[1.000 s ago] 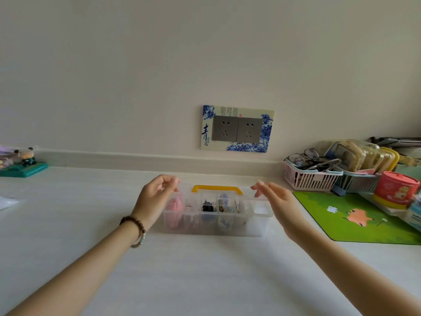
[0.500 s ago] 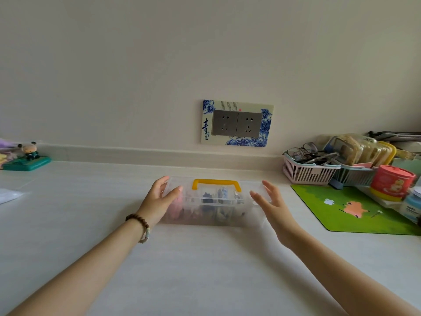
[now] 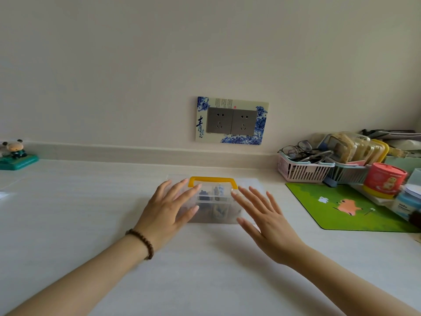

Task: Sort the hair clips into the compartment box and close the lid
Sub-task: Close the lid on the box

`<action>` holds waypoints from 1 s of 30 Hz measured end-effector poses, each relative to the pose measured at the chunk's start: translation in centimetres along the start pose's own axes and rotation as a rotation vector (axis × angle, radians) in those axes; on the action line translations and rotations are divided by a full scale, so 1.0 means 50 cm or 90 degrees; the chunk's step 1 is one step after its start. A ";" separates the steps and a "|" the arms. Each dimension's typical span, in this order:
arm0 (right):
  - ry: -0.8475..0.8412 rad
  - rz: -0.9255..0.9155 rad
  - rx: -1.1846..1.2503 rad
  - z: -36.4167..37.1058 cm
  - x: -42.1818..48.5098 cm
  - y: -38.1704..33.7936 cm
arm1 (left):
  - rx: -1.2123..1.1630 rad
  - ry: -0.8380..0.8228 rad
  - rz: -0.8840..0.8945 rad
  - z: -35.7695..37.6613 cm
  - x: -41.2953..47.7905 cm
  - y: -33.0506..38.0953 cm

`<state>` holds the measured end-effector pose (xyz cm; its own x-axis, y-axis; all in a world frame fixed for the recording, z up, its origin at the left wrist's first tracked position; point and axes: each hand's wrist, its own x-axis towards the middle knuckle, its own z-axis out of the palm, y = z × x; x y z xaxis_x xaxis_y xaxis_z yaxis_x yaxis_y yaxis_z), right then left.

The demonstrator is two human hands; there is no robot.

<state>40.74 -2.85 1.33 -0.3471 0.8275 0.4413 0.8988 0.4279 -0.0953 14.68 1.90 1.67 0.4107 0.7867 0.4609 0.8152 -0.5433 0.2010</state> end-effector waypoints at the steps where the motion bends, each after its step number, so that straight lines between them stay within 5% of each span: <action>1: -0.004 0.014 0.003 0.000 0.005 0.010 | -0.001 -0.011 -0.001 0.006 0.012 0.001; 11: -0.021 0.152 -0.125 0.007 0.069 0.201 | -0.010 -0.069 -0.021 0.114 0.222 0.088; 30: -0.016 0.126 -0.149 0.060 0.195 0.402 | -0.004 -0.081 -0.016 0.232 0.452 0.065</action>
<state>54.61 14.90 1.02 -0.1632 0.8965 0.4120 0.9858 0.1648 0.0318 31.35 21.32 2.69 0.4394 0.8302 0.3431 0.8234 -0.5249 0.2158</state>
